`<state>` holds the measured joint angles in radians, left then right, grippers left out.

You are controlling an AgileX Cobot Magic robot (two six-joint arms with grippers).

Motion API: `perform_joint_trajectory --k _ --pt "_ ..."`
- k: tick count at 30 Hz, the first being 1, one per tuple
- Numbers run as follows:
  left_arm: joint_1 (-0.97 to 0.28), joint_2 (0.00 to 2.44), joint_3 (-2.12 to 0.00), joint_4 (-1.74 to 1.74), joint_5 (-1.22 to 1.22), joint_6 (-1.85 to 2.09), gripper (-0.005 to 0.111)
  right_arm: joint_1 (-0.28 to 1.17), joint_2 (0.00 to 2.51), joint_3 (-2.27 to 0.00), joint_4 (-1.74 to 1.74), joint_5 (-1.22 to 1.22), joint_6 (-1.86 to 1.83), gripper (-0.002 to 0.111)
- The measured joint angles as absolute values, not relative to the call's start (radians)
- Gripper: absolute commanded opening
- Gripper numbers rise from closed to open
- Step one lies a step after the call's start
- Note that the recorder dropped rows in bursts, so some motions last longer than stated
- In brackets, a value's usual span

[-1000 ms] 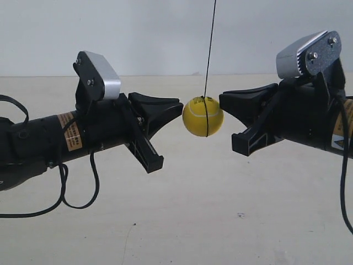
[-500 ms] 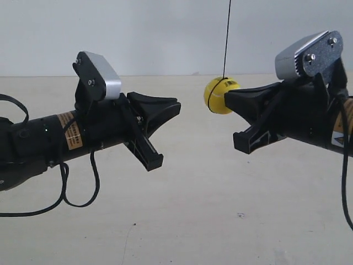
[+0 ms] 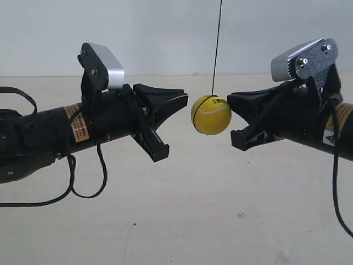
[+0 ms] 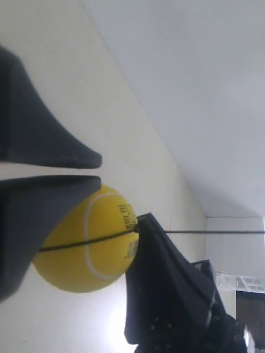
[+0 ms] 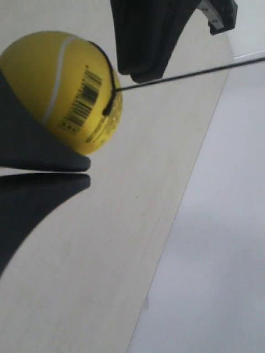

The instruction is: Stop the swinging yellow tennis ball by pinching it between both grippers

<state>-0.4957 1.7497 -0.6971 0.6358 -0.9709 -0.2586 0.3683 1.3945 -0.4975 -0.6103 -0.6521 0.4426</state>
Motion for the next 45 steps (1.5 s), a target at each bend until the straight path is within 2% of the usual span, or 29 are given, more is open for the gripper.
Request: perform_joint_trajectory --k 45 --pt "-0.496 1.793 -0.697 0.681 -0.985 -0.267 0.005 0.368 1.398 -0.498 -0.665 -0.671 0.508 0.0"
